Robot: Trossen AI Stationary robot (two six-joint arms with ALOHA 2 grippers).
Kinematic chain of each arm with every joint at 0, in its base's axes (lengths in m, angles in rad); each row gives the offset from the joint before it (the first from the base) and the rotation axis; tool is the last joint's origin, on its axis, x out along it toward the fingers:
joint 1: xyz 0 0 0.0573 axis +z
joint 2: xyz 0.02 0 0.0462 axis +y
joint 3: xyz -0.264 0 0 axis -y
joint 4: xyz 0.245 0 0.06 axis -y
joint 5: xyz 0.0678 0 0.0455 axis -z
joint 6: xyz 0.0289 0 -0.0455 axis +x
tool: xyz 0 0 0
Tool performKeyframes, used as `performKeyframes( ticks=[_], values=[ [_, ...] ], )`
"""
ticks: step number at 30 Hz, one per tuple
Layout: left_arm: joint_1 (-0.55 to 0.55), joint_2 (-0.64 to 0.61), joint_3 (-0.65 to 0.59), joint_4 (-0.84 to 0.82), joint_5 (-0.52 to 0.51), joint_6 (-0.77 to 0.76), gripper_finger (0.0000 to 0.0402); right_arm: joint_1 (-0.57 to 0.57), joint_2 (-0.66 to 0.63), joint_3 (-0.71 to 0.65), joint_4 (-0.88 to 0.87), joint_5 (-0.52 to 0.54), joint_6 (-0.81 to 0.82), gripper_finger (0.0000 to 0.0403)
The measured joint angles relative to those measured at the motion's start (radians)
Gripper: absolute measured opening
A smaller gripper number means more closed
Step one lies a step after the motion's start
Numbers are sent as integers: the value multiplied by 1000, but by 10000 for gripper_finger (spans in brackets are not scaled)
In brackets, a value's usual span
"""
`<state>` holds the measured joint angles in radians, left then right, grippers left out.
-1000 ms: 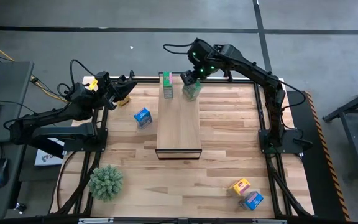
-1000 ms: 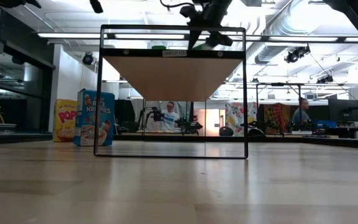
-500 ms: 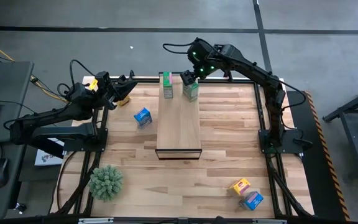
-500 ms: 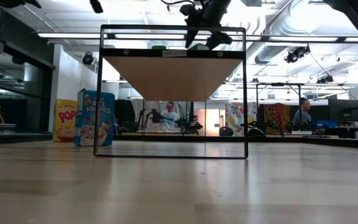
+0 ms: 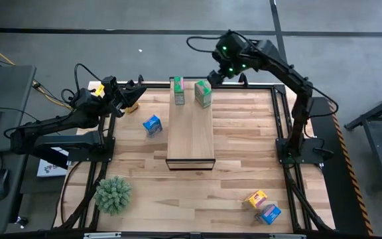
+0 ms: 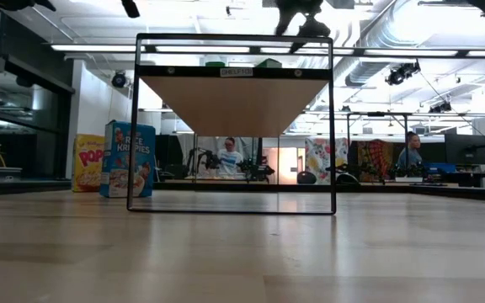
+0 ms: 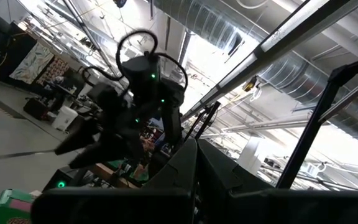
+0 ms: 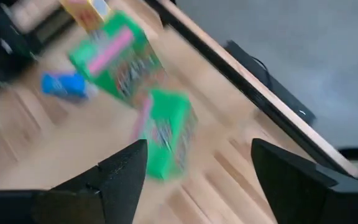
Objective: Stack cereal on shelf
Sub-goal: Put the green cereal on the shelf
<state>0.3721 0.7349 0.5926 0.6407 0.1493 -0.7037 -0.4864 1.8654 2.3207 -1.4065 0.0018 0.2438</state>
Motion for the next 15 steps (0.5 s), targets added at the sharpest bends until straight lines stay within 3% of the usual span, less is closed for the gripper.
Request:
performKeyframes(
  ticks=[4,8,12,15],
  values=[
    [0,0,0,0,-1,0,5,4,-29,-1,-145,58,-51,223],
    [0,0,0,0,-2,0,5,4,-94,-92,-137,83,-86,130],
    [0,0,0,0,-2,0,5,1,-262,-401,9,82,-80,20],
    [0,0,0,0,-3,11,5,0,-432,-714,264,39,-24,21]
  ],
)
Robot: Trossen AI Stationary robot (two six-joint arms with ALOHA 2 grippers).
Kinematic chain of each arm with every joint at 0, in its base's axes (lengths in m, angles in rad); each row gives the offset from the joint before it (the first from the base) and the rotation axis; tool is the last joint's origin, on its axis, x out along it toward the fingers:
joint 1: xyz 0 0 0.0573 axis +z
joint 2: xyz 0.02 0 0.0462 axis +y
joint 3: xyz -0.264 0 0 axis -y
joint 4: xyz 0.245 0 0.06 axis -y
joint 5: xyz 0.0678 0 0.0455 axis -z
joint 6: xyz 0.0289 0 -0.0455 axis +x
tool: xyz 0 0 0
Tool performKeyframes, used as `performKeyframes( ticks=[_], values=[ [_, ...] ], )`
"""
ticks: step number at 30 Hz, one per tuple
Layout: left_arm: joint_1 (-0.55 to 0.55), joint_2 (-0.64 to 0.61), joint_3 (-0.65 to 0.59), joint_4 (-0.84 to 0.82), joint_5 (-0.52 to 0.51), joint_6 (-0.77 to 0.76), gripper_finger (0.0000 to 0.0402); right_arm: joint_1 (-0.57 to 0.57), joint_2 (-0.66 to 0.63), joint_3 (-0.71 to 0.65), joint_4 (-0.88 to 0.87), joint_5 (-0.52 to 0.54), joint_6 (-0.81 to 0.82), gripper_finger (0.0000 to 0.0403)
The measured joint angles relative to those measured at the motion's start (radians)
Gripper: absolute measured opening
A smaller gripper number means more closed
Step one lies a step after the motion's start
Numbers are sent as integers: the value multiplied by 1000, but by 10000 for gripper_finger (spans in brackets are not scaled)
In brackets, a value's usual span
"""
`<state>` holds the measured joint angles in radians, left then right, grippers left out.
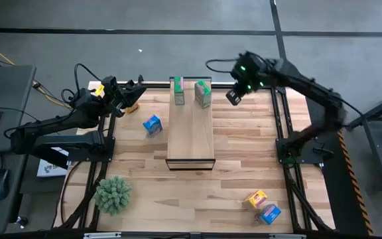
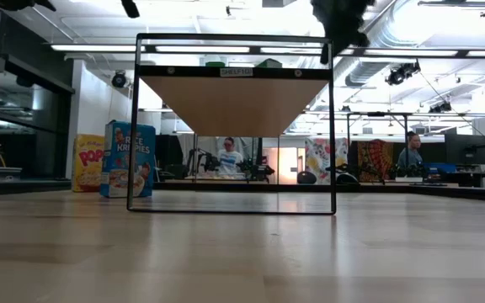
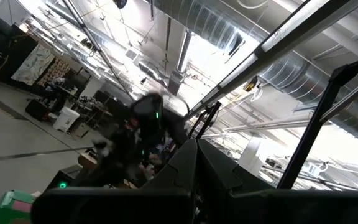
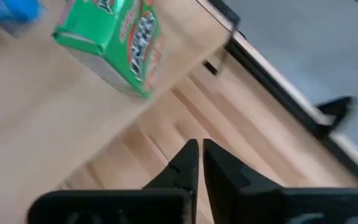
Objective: Stack cereal on shelf
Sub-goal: Put the green cereal on the shelf
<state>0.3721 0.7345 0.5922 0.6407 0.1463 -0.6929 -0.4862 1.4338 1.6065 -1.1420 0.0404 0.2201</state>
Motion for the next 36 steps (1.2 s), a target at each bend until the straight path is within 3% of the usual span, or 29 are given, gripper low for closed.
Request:
performKeyframes(
  ticks=[5,11,15,23,36],
  values=[
    [0,0,0,0,-14,49,5,9,-208,-451,528,-15,194,12],
    [0,0,0,0,-30,59,5,44,-187,-710,1009,97,384,3],
    [0,0,0,0,-31,58,5,50,-125,-741,1064,163,454,1],
    [0,0,0,-1,-66,62,5,100,-30,-703,1113,93,457,0],
    [0,0,0,-14,-66,62,5,176,-22,-690,1112,116,543,0]
  ],
)
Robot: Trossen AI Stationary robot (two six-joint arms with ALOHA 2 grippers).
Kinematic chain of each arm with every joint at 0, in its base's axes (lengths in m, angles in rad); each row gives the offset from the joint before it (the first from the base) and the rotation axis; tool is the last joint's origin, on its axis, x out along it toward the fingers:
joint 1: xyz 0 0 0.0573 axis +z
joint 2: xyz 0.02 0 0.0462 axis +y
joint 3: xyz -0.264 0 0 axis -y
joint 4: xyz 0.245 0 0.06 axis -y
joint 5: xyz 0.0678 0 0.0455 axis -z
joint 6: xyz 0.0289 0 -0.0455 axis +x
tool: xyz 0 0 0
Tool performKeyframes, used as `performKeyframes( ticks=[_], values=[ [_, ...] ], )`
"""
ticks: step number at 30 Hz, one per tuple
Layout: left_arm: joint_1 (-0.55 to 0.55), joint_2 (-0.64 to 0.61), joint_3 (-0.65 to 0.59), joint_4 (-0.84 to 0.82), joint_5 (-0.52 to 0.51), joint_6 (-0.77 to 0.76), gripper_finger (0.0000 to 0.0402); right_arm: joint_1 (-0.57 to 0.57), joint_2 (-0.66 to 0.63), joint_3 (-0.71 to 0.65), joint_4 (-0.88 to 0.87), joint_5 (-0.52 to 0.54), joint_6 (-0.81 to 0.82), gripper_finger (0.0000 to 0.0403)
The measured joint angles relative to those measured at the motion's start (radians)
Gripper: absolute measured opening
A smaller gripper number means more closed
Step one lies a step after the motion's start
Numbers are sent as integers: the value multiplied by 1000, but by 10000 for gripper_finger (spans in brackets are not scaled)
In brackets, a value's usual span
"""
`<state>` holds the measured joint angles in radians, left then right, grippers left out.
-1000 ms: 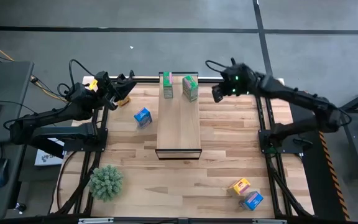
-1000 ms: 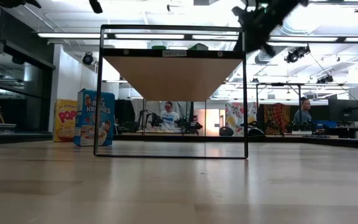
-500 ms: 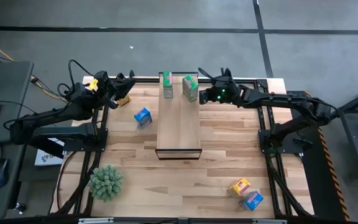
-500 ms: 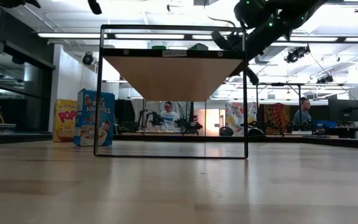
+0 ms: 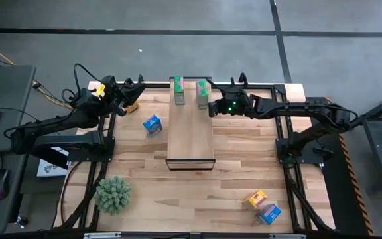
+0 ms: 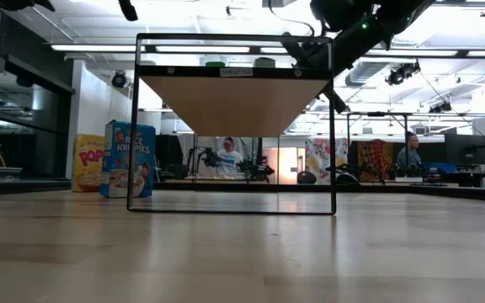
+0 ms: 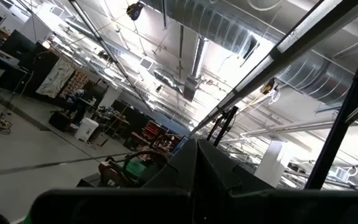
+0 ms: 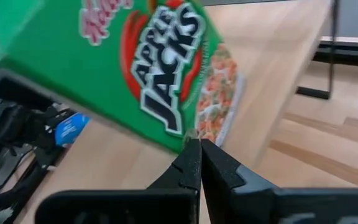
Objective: Stack cereal on shelf
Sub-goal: Put the green cereal on the shelf
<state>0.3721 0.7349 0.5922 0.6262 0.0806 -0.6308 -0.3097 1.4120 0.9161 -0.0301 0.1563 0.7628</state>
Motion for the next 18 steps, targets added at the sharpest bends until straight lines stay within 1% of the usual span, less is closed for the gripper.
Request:
performKeyframes(
  ticks=[9,18],
  values=[
    [0,0,0,-1,0,13,5,35,0,0,55,35,23,0],
    [0,0,0,-1,1,14,5,21,0,0,96,31,23,0]
  ],
)
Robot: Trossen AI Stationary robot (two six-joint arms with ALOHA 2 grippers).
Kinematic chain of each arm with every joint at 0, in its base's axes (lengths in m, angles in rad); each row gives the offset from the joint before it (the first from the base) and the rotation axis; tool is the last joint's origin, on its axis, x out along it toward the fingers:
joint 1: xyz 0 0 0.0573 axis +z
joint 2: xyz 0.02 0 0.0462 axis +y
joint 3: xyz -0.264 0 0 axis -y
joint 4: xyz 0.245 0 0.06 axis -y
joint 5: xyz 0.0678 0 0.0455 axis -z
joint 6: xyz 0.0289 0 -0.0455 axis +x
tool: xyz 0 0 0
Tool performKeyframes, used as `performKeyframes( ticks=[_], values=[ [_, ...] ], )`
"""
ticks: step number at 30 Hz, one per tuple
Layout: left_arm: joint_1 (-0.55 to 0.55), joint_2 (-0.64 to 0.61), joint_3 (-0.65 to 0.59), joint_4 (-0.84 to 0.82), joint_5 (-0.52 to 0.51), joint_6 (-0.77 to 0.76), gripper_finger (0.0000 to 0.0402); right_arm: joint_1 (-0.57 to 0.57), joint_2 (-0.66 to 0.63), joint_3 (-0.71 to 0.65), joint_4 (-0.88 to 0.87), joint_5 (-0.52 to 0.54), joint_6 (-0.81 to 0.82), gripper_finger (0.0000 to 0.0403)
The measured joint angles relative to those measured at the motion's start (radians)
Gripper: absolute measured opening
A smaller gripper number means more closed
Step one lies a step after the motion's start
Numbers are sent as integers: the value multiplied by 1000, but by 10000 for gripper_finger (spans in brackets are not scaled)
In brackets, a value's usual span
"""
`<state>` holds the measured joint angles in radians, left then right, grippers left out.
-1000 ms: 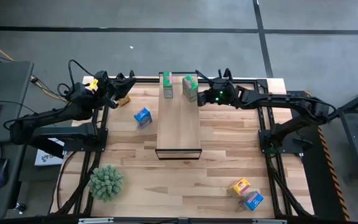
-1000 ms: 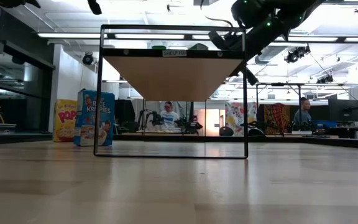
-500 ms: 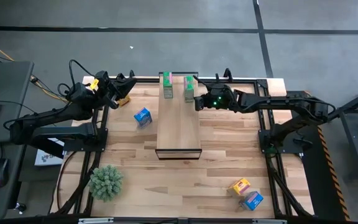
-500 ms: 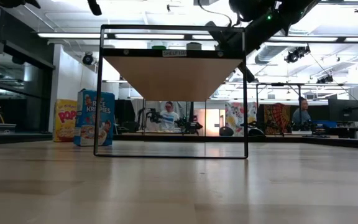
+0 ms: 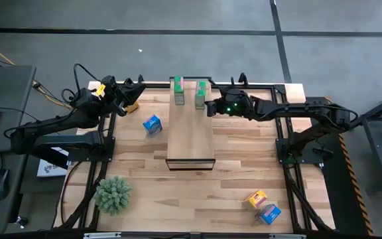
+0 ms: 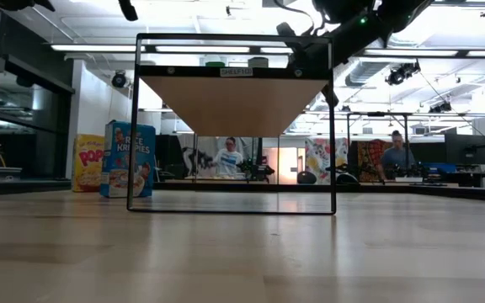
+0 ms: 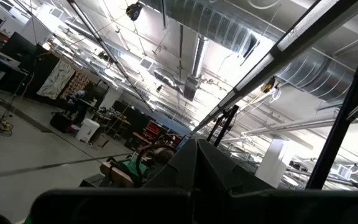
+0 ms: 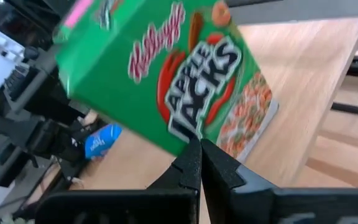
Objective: Stack cereal on shelf
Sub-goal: Put the green cereal on the shelf
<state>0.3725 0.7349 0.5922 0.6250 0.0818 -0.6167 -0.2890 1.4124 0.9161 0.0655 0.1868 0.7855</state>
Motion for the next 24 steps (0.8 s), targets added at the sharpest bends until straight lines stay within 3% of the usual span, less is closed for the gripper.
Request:
performKeyframes(
  ticks=[24],
  values=[
    [0,0,0,0,1,0,5,-49,82,-1,189,1,21,0]
  ],
)
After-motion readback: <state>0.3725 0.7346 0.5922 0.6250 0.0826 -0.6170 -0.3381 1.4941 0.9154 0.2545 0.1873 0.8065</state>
